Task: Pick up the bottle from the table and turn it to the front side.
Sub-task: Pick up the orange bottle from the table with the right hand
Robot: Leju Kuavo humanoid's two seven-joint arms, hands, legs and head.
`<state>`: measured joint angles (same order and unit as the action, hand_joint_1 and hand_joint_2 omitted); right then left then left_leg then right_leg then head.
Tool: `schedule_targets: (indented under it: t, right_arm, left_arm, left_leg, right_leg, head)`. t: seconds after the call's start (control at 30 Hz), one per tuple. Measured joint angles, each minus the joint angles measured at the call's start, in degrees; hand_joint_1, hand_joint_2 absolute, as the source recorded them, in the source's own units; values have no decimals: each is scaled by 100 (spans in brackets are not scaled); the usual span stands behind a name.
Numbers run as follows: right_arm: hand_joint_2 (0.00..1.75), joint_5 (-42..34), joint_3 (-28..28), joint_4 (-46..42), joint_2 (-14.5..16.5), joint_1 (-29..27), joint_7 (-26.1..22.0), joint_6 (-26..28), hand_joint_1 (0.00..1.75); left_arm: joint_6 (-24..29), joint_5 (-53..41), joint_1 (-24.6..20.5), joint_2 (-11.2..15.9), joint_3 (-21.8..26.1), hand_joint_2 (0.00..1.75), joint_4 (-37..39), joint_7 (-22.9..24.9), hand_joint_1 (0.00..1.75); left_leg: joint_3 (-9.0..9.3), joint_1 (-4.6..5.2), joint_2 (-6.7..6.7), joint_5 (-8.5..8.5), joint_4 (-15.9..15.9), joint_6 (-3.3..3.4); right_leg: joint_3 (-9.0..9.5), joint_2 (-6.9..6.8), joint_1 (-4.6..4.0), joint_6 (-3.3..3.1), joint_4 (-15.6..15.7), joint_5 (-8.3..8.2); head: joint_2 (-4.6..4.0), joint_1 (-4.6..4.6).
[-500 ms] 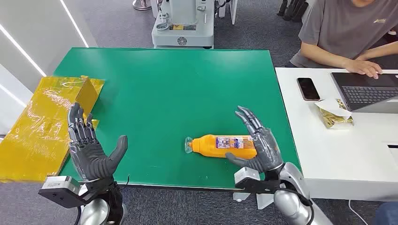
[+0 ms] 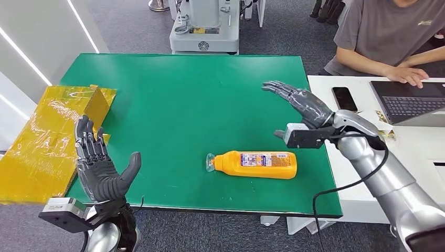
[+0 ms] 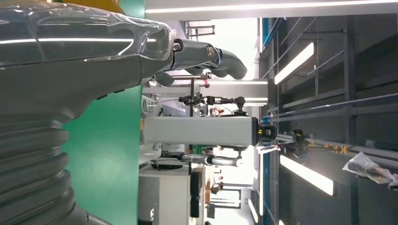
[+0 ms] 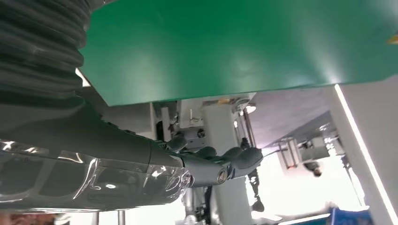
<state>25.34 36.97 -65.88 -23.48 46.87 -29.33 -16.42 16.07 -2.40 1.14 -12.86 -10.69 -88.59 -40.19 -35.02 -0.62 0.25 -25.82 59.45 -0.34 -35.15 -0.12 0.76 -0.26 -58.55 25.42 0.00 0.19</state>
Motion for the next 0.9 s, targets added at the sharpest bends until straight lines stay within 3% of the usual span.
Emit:
schedule_targets:
  t: [0.3, 0.57, 0.9]
  right_arm:
    - [175, -563, 1114, 1215, 659, 1241, 3, -615, 0]
    - [175, -907, 1567, 2014, 928, 1525, 251, -642, 0]
    - [175, -495, 2227, 2680, 1151, 1614, 396, -436, 0]
  left_arm:
    - [-9, -57, -13, 23, -13, 175, 0, 0, 0]
    - [-11, -81, -20, 22, -13, 175, 0, 0, 0]
    - [-62, -130, -27, 22, -13, 175, 0, 0, 0]
  left_leg:
    - [1, -1, -3, 2, -1, 1]
    - [-3, 1, -8, 2, 3, 2]
    - [-1, 0, -5, 1, 3, 2]
  right_leg:
    - [-1, -3, -3, 0, -1, 0]
    - [1, -8, -1, 1, 4, 0]
    - [-1, -4, -1, 1, 4, 0]
  head:
    - [0, 1]
    - [0, 2]
    - [0, 0]
